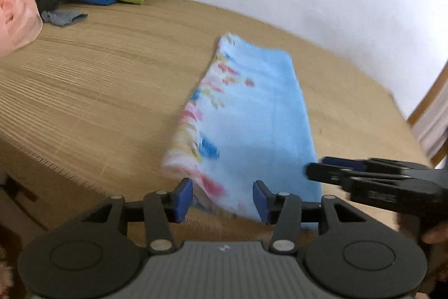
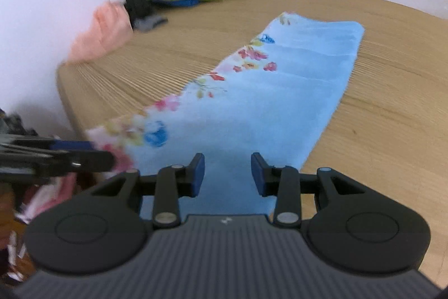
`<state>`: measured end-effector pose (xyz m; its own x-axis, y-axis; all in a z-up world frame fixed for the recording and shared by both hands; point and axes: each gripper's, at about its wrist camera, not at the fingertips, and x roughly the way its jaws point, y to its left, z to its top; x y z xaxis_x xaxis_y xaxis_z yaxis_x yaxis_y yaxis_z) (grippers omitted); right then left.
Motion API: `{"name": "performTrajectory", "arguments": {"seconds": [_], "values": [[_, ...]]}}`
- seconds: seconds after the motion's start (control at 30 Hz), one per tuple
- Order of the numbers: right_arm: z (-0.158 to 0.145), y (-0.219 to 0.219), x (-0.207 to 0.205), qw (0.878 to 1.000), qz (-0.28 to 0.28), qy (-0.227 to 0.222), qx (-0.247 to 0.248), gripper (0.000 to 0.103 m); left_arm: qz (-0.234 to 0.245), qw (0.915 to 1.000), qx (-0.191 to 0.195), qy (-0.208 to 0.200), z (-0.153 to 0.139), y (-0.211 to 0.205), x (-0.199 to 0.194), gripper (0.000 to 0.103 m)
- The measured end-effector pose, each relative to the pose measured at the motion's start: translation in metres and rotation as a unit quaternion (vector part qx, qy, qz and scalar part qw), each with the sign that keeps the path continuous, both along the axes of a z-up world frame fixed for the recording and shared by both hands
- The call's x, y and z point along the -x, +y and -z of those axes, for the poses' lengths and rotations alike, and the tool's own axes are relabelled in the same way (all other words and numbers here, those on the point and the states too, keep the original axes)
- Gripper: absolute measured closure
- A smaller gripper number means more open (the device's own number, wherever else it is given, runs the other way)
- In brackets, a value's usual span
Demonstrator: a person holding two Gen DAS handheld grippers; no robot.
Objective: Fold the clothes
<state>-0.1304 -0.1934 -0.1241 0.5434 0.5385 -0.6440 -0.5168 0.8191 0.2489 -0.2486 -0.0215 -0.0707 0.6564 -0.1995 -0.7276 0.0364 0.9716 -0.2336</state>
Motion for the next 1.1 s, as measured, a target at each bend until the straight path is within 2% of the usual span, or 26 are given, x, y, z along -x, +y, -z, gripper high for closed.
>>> {"name": "performTrajectory", "arguments": {"seconds": [0.1,0.2,0.27,0.43,0.53,0.63,0.7,0.8,1.0,1.1], "values": [[0.002,-0.014,0.029,0.999,0.030,0.011,-0.006,0.064,0.015,0.9991,-0.035,0.019,0.000,-0.011,0.007,0.053],[0.009,-0.026,0.054,0.997,0.066,0.040,-0.017,0.063,0.032,0.9973,-0.063,0.019,-0.005,-0.016,0.014,0.053],[0.011,-0.031,0.066,0.994,0.085,0.062,-0.024,0.063,0.046,0.9965,-0.069,0.010,-0.010,-0.016,0.019,0.053],[0.009,-0.040,0.077,0.987,0.136,0.075,-0.040,0.063,0.090,0.9927,-0.081,0.000,-0.014,-0.009,0.013,0.052],[0.013,-0.043,0.070,0.977,0.170,0.105,-0.077,0.062,0.118,0.9891,-0.088,-0.001,-0.014,-0.002,0.005,0.051],[0.021,-0.042,0.062,0.959,0.211,0.140,-0.125,0.060,0.154,0.9835,-0.094,-0.005,-0.009,0.005,-0.001,0.051],[0.027,-0.038,0.060,0.948,0.237,0.150,-0.148,0.061,0.165,0.9806,-0.106,0.004,-0.003,0.009,-0.007,0.051],[0.032,-0.031,0.065,0.934,0.272,0.161,-0.167,0.061,0.174,0.9796,-0.098,0.022,0.000,0.016,-0.016,0.051],[0.032,-0.017,0.065,0.937,0.279,0.161,-0.131,0.061,0.167,0.9804,-0.100,0.026,0.004,0.021,-0.028,0.051],[0.029,-0.019,0.064,0.934,0.286,0.158,-0.143,0.061,0.171,0.9797,-0.100,0.033,0.008,0.019,-0.033,0.051]]}}
